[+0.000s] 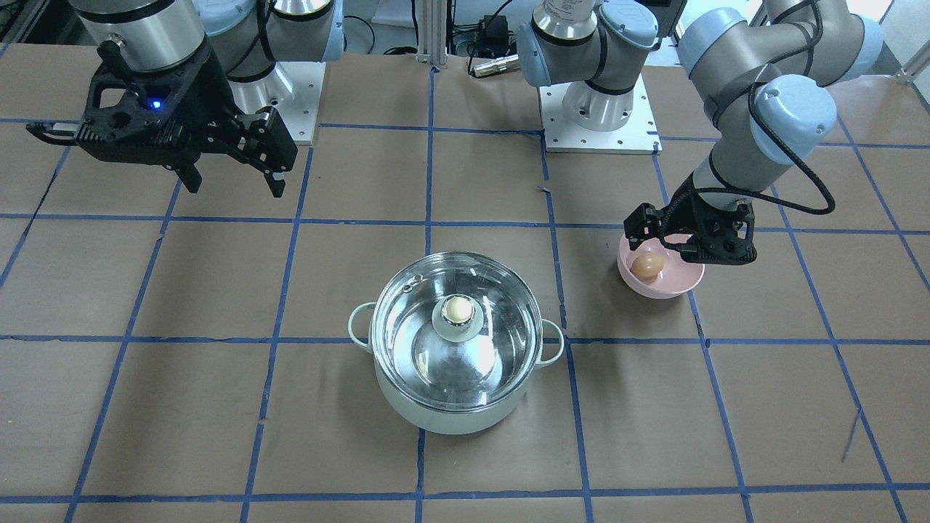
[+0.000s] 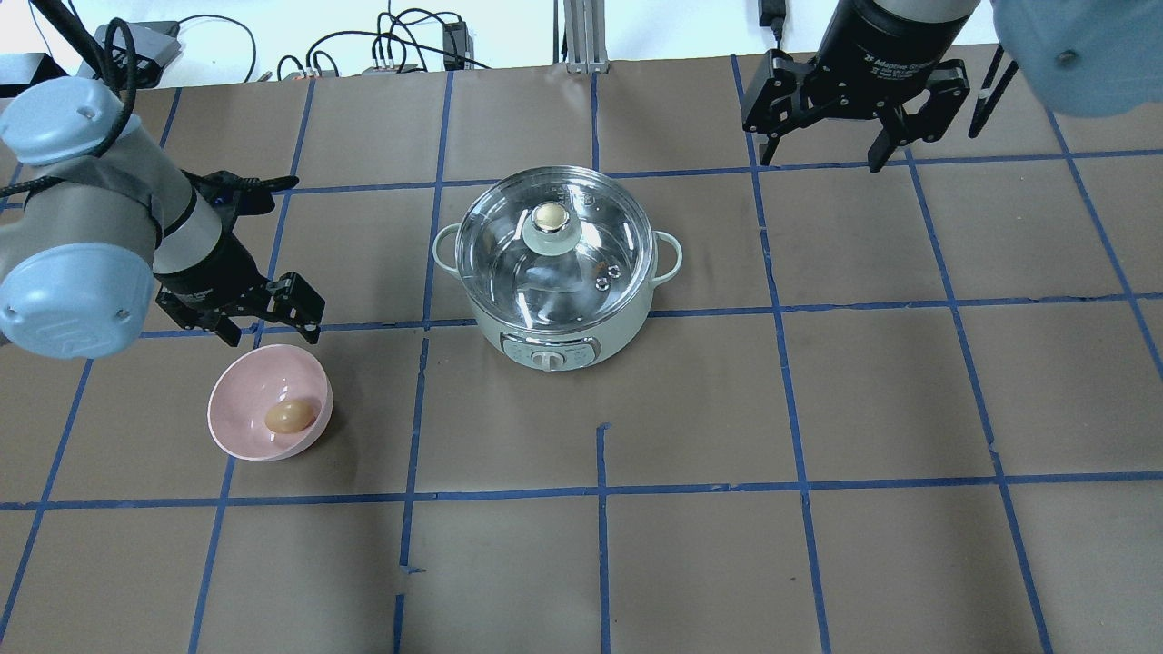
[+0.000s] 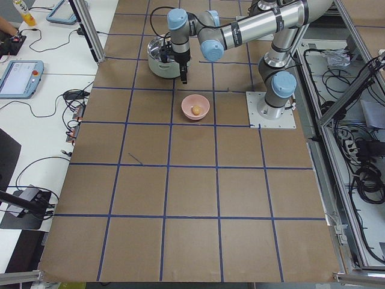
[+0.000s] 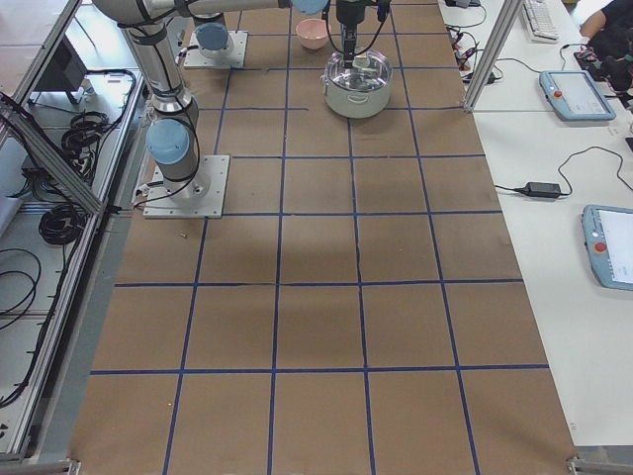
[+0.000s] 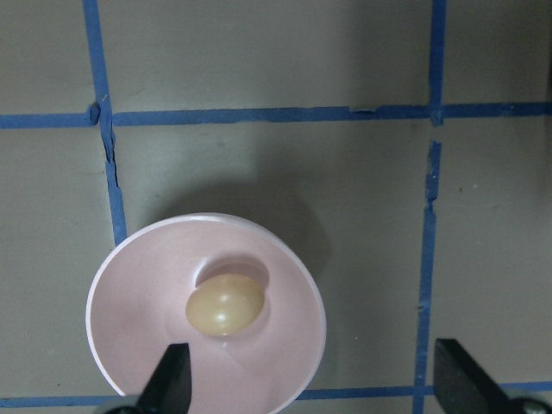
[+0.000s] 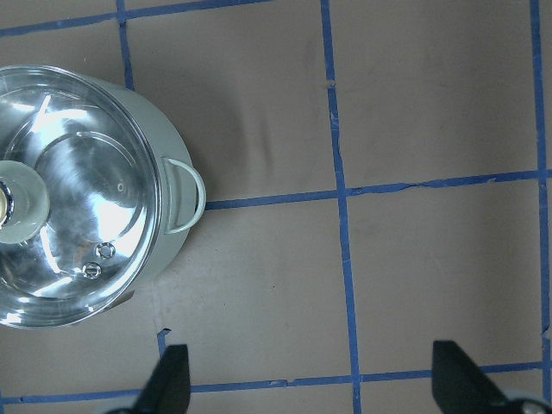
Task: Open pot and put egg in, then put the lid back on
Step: 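Lower the left gripper into the pink bowl over the egg, then close the left gripper on the egg inside the pink bowl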
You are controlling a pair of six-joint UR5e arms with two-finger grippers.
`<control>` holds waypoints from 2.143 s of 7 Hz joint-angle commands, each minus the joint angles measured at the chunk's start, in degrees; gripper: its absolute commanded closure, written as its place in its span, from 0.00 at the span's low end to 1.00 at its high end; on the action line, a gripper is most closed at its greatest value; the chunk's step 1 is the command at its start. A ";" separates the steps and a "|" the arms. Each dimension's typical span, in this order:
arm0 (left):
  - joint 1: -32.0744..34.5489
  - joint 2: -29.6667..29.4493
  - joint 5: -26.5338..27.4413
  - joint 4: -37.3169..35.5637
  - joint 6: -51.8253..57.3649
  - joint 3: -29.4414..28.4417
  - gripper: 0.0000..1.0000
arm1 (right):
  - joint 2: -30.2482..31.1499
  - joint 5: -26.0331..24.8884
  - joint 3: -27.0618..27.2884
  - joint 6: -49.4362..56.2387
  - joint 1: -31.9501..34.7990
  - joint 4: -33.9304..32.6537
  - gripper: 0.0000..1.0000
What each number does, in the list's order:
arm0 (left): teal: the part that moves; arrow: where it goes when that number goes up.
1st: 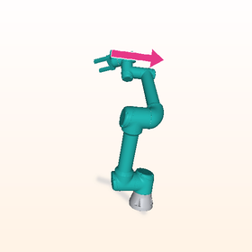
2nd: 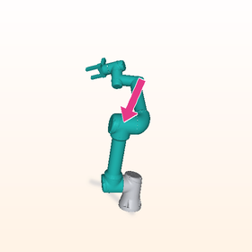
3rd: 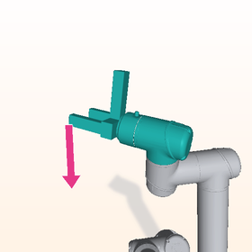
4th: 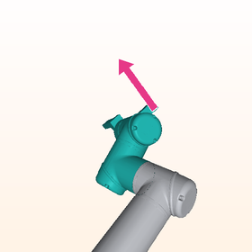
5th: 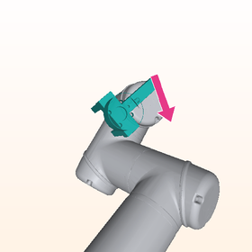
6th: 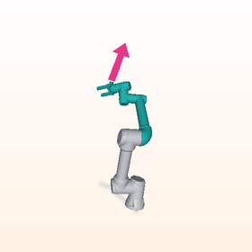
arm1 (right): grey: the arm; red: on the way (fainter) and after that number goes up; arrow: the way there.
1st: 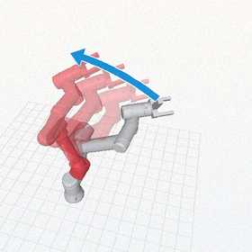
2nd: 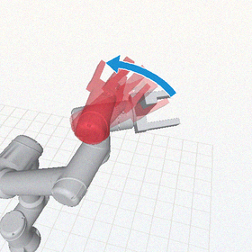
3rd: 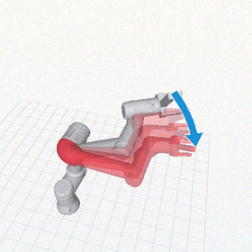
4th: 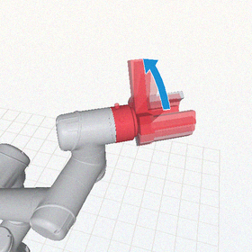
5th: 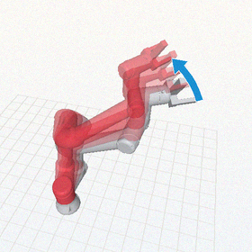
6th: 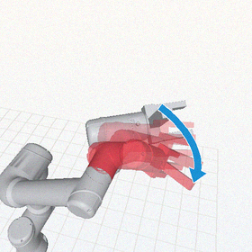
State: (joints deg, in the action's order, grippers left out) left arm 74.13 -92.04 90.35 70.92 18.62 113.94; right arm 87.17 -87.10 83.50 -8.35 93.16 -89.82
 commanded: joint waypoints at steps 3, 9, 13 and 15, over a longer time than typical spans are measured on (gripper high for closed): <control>-5.91 2.21 0.26 -17.12 26.99 15.76 0.01 | 0.02 0.00 -0.09 -0.08 0.00 0.17 0.00; -7.51 -0.16 -0.35 -23.90 37.01 18.78 0.01 | 0.02 0.08 0.00 -0.08 0.00 0.17 0.00; -7.42 -0.68 0.00 -23.99 48.23 18.69 0.01 | 0.02 0.00 0.00 -0.08 0.00 0.25 0.00; -7.42 -3.22 0.26 -30.71 54.82 18.16 0.01 | 0.20 -0.18 0.09 -0.08 0.00 0.25 0.00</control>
State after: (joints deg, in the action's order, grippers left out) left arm 66.71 -93.74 90.49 44.02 69.17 132.27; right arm 87.30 -87.16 83.55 -8.44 93.16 -89.58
